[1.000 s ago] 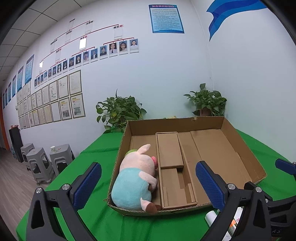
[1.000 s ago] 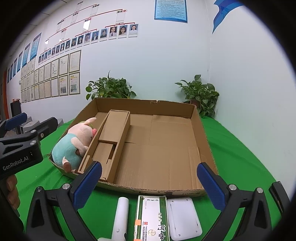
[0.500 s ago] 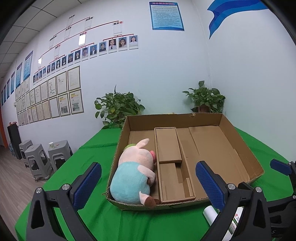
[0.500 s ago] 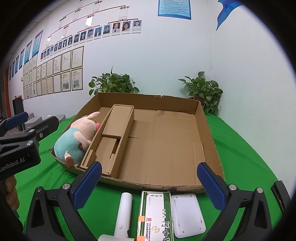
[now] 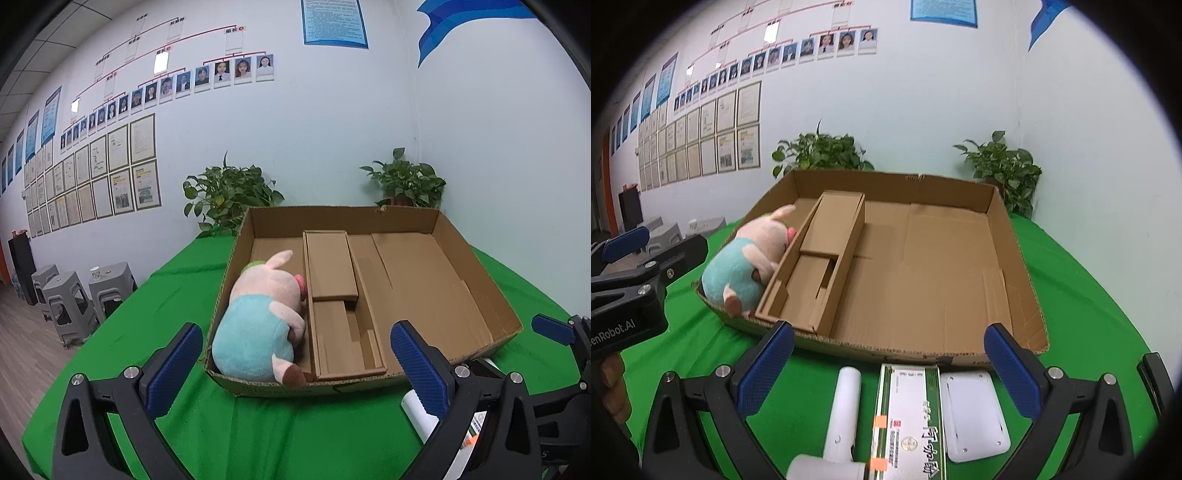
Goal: Organize objects
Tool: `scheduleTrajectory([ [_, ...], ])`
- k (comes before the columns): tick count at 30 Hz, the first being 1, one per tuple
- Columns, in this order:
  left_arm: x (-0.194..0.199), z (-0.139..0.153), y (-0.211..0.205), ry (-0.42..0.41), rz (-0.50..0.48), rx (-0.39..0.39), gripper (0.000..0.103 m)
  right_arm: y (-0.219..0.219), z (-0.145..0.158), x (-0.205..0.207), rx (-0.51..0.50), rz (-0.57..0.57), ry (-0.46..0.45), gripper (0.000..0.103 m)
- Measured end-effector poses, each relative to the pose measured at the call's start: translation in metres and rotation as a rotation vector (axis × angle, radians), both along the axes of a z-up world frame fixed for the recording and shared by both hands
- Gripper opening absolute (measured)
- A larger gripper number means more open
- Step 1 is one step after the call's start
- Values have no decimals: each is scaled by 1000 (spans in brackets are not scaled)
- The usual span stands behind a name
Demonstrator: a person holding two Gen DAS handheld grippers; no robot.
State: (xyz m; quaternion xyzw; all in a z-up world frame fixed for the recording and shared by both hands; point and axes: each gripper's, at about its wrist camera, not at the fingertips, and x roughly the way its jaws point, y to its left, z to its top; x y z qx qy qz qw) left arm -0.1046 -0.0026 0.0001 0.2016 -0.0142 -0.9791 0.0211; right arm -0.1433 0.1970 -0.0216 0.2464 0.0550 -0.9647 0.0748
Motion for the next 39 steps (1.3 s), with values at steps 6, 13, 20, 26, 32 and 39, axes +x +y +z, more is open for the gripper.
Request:
scheduleTrajectory([
  [6,-3,-16,2,-64,-26,36,103,7,-7,3,0,13,-49,102],
  [13,-5,-25,6,-96,-50,51,103,10,-14,9,-4,20,-76,102],
  [20,-16,-38,7,-184,-114,117,103,12,-26,17,-12,34,-107,102],
  [26,-35,-67,9,-353,-198,194,103,13,-46,28,-39,66,-172,102],
  [32,-44,-90,15,-476,-286,280,102,5,-63,44,-46,121,-227,102],
  [39,-46,-111,26,-578,-386,359,101,-4,-71,52,-40,141,-242,102],
])
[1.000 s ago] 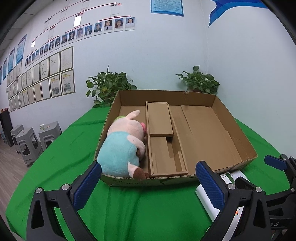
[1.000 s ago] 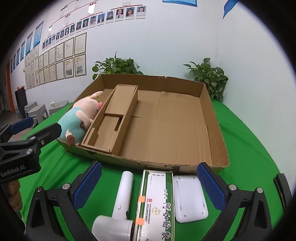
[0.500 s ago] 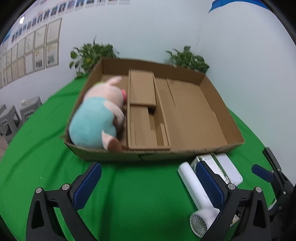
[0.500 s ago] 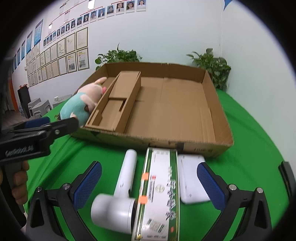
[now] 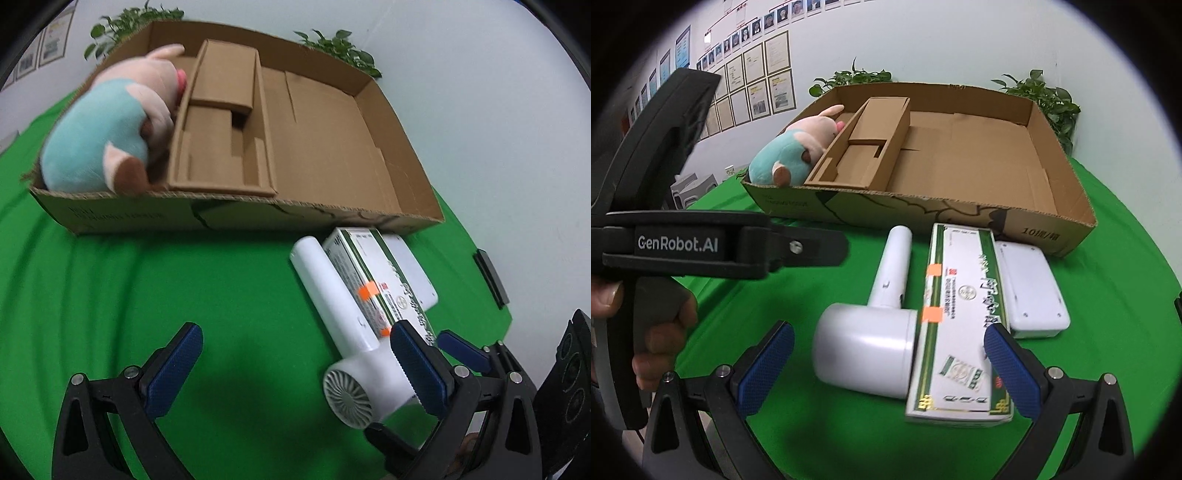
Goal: Organize objects
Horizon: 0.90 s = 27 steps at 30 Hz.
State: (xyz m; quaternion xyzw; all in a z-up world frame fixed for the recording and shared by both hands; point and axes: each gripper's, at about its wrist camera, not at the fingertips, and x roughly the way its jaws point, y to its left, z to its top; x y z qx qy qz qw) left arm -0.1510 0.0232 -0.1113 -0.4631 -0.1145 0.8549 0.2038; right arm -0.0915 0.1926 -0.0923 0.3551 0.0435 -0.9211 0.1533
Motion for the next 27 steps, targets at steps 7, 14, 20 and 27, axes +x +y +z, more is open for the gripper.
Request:
scheduleTrajectory([
  [7,2,-14,10,-65,-62,73,97,-11,-3,6,58,19,4,94],
  [14,4,-22,14,-98,-82,110,90,-20,-7,15,104,49,-23,64],
  [20,2,-26,15,-110,-93,139,85,-19,-6,17,75,42,-43,57],
  [27,-2,-30,18,-145,-99,166,77,-18,-4,19,35,55,-63,56],
])
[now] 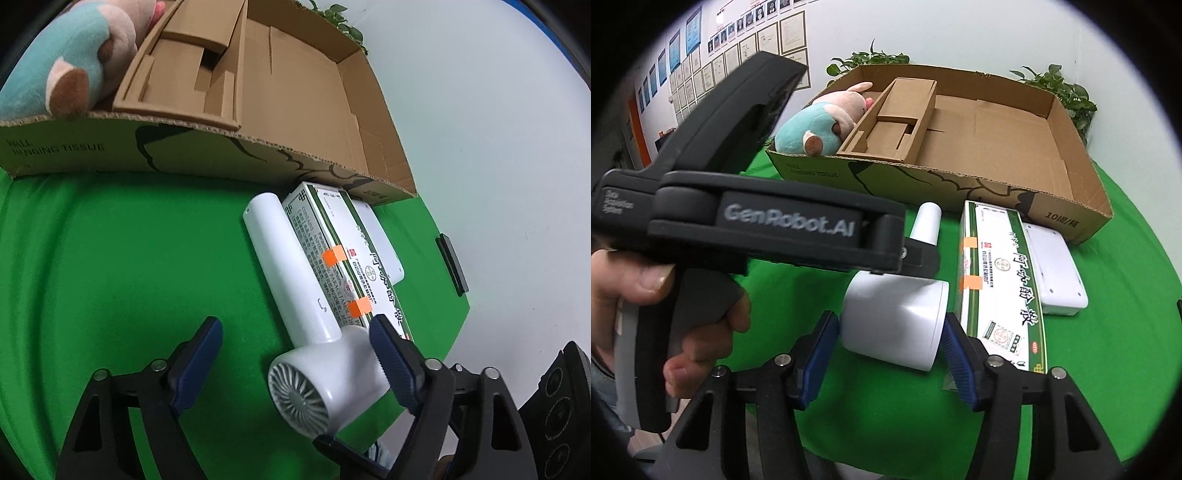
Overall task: Organize objects
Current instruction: 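Close the left gripper on the white hair dryer's handle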
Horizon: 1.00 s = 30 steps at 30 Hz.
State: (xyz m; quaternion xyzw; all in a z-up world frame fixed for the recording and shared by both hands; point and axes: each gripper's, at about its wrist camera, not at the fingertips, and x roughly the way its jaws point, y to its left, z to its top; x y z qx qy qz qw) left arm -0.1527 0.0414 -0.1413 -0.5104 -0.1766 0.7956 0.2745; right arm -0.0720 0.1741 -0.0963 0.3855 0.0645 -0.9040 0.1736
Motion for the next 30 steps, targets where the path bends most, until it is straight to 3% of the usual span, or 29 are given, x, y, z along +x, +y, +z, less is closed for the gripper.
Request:
scheduleTrajectory([
  [6,1,-3,4,-25,-12,14,73,-2,1,4,-40,27,-22,52],
  [9,2,-4,6,-21,-6,-3,68,-9,0,10,-45,65,-42,27],
  [15,3,-6,0,-24,14,-26,50,-12,-5,13,-53,67,-65,27],
  [17,2,-7,-3,-40,19,-24,43,-12,-6,13,-52,58,-67,32],
  [21,6,-7,-3,-57,35,-38,43,-8,-2,12,-86,38,-66,71],
  [30,18,-4,0,-112,13,-73,43,-4,-3,10,-99,34,-88,74],
])
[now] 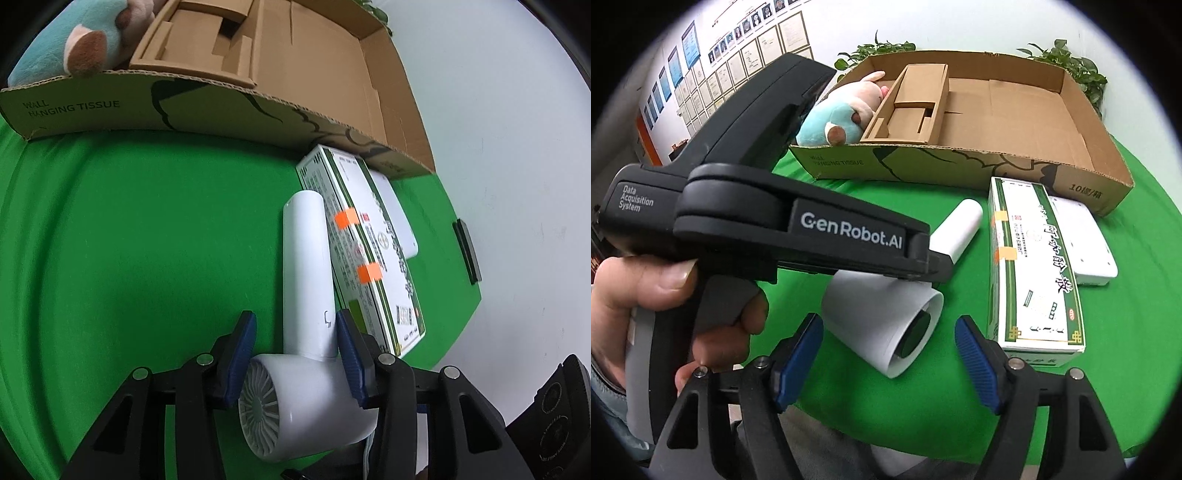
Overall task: Organize objects
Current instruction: 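Close the left gripper on the white hair dryer's handle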
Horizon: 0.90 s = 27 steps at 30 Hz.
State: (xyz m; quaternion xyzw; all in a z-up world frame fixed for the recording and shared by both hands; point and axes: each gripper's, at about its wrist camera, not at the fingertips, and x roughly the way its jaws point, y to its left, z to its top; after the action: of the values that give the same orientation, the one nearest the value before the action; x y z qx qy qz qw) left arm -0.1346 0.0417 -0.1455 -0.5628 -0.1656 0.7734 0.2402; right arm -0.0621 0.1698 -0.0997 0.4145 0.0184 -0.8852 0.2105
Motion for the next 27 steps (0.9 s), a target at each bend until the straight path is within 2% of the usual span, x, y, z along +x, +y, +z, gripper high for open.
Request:
scheduleTrajectory([
  [5,1,0,0,-10,-15,5,41,-2,-1,2,18,5,2,73],
  [10,-1,2,-5,-5,-31,21,40,-5,-3,6,29,33,9,52],
  [13,-5,1,-8,-8,-30,27,40,-6,-4,6,46,43,10,45],
  [18,-12,-1,-6,-23,-44,30,40,-6,-5,5,53,47,6,39],
  [24,-15,-2,1,-10,-69,17,39,-5,-5,5,44,40,1,41],
  [26,-14,-2,0,-11,-64,23,38,-6,-5,4,32,34,-6,48],
  [27,-14,-3,-1,-8,-68,19,38,-6,-6,3,29,28,-7,57],
])
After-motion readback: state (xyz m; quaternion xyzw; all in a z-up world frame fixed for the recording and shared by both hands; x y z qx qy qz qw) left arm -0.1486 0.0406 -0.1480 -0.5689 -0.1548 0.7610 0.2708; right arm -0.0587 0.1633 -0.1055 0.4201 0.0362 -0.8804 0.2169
